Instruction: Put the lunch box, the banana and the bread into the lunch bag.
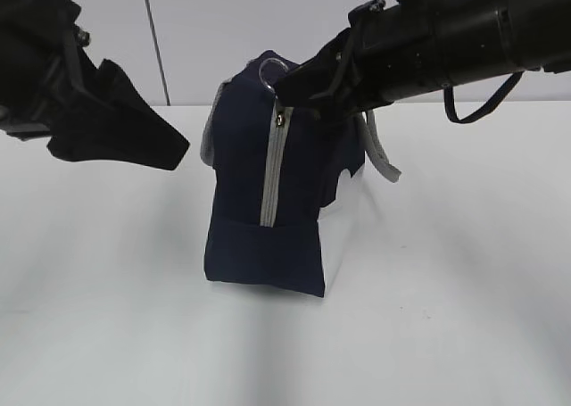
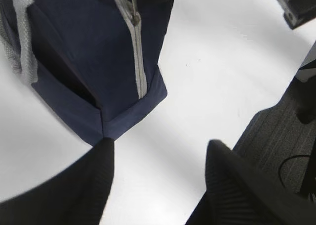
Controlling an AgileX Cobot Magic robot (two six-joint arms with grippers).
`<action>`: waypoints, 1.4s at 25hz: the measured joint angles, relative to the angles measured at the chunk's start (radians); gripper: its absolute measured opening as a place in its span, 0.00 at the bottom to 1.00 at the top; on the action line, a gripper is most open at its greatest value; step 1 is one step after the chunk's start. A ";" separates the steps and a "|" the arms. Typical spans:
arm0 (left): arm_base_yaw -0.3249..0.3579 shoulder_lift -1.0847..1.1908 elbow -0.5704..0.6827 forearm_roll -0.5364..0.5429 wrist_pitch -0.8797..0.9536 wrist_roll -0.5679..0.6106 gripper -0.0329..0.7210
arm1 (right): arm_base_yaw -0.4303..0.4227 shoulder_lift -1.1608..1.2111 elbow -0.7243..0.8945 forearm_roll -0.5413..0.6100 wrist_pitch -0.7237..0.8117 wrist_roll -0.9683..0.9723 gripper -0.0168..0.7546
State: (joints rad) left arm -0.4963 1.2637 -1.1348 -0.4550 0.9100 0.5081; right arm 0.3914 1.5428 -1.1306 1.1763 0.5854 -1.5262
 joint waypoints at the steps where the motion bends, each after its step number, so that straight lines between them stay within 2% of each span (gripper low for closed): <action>1: 0.000 0.000 0.000 0.002 -0.007 -0.001 0.59 | 0.000 0.000 -0.006 0.000 -0.002 0.000 0.00; 6: 0.000 0.000 0.050 0.002 -0.081 -0.012 0.59 | 0.000 0.000 -0.009 0.000 0.000 0.000 0.00; 10: 0.000 0.000 0.187 -0.011 -0.253 0.005 0.61 | 0.000 0.000 -0.010 -0.009 0.011 0.000 0.00; 15: 0.000 0.000 0.369 -0.120 -0.472 0.115 0.62 | 0.000 0.000 -0.011 -0.038 0.078 0.022 0.00; 19: 0.000 0.000 0.436 -0.131 -0.504 0.164 0.62 | 0.000 0.000 -0.011 -0.045 0.091 0.041 0.00; 24: 0.000 0.000 0.447 -0.132 -0.523 0.187 0.62 | 0.000 0.000 -0.011 -0.048 0.095 0.073 0.00; 30: 0.000 0.000 0.447 -0.160 -0.574 0.187 0.51 | 0.000 0.000 -0.011 -0.049 0.111 0.096 0.00; 35: 0.036 0.000 0.447 -0.222 -0.603 0.187 0.39 | 0.000 0.000 -0.011 -0.050 0.113 0.106 0.00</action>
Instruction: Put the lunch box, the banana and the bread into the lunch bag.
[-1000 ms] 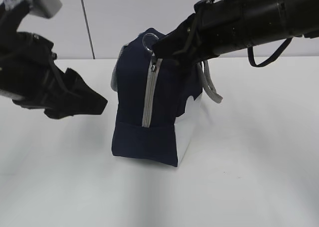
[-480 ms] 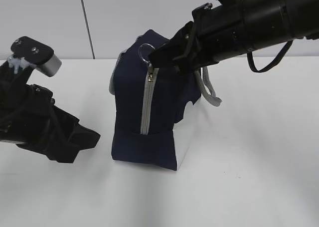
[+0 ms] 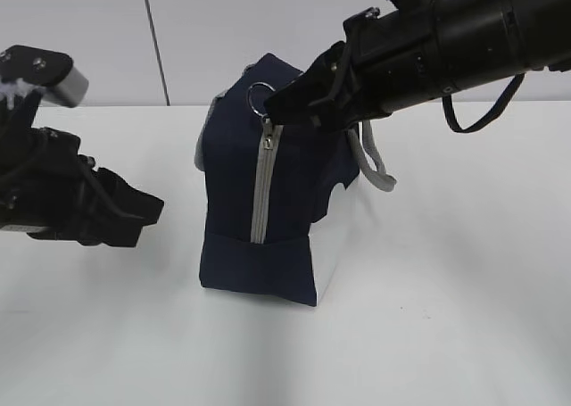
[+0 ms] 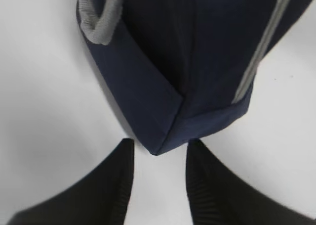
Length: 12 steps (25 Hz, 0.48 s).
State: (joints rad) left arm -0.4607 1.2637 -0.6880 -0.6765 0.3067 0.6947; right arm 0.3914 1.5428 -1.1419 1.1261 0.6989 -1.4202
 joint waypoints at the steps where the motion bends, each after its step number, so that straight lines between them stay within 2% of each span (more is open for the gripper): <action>1: 0.010 0.000 0.000 -0.005 -0.004 0.000 0.37 | 0.000 0.000 0.000 0.000 0.002 0.002 0.00; 7: 0.029 0.000 0.000 -0.057 -0.016 0.033 0.35 | 0.000 0.000 0.000 0.000 0.002 0.004 0.00; 12: 0.029 0.000 0.000 -0.185 0.008 0.177 0.33 | 0.000 0.000 0.000 0.000 0.002 0.006 0.00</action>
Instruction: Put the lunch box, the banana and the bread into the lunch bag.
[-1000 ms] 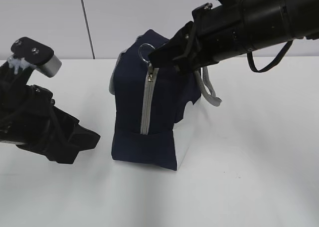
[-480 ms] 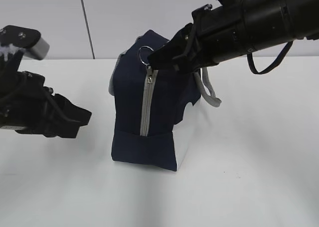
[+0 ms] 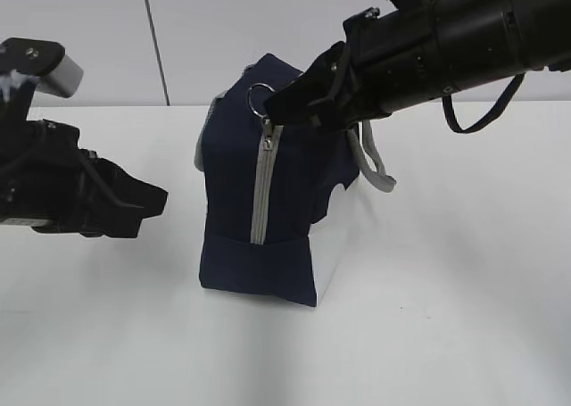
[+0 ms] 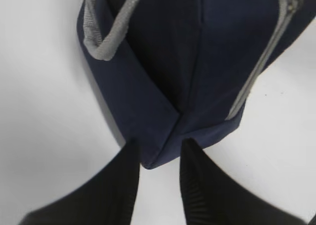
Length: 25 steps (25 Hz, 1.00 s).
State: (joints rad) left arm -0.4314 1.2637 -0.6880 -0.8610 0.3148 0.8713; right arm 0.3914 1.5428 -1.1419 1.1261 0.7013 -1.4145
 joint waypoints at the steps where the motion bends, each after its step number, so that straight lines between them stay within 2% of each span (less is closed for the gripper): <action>1: 0.000 0.000 0.000 -0.037 0.011 0.032 0.33 | 0.000 0.000 0.000 0.000 0.000 0.000 0.00; 6: 0.022 0.012 0.000 -0.204 0.095 0.212 0.31 | 0.000 0.000 0.000 0.000 0.000 0.002 0.00; 13: 0.188 0.089 0.000 -0.561 0.395 0.576 0.31 | 0.000 0.000 -0.001 0.000 0.005 0.008 0.00; 17: 0.214 0.144 0.000 -0.598 0.458 0.667 0.31 | 0.000 0.000 -0.001 0.000 0.009 0.008 0.00; 25: 0.214 0.169 0.000 -0.651 0.345 0.679 0.32 | 0.000 0.000 -0.001 0.000 0.017 0.010 0.00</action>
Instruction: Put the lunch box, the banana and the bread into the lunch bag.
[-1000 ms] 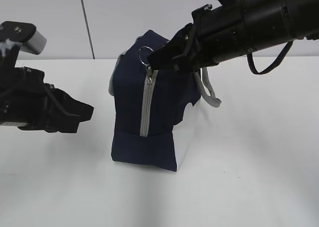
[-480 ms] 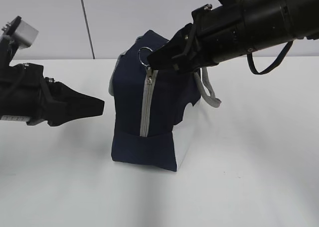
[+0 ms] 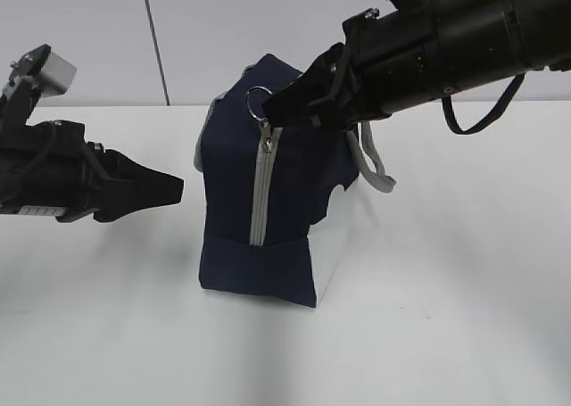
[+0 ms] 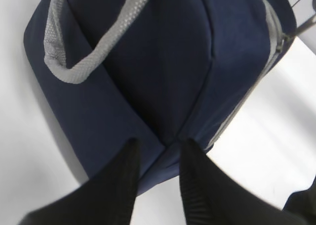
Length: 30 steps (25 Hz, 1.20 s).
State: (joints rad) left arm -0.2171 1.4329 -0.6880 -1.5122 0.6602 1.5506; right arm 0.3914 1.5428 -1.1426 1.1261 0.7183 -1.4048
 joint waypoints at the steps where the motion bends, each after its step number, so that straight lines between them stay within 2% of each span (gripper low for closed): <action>1: 0.000 0.000 0.000 -0.011 -0.001 0.000 0.33 | 0.000 0.000 0.000 0.000 0.000 0.000 0.00; 3: 0.000 0.000 0.000 -0.017 0.002 0.026 0.39 | 0.000 0.000 0.000 0.000 0.000 0.000 0.00; 8: 0.001 0.031 0.000 -0.059 0.111 0.218 0.61 | 0.000 0.000 0.000 0.000 0.003 0.000 0.00; 10: 0.001 0.046 0.000 -0.083 0.130 0.292 0.64 | 0.000 0.000 0.000 0.000 0.005 0.000 0.00; 17: 0.001 0.113 0.000 -0.215 0.160 0.472 0.66 | 0.000 0.000 -0.002 -0.001 0.009 0.000 0.00; 27: 0.001 0.209 -0.014 -0.238 0.254 0.490 0.66 | 0.000 0.000 -0.002 -0.001 0.009 0.002 0.00; 30: 0.001 0.218 -0.023 -0.238 0.270 0.490 0.62 | 0.000 0.000 -0.002 -0.001 0.009 0.002 0.00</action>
State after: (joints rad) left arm -0.2158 1.6506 -0.7110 -1.7498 0.9302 2.0405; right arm 0.3914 1.5428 -1.1442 1.1254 0.7276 -1.4030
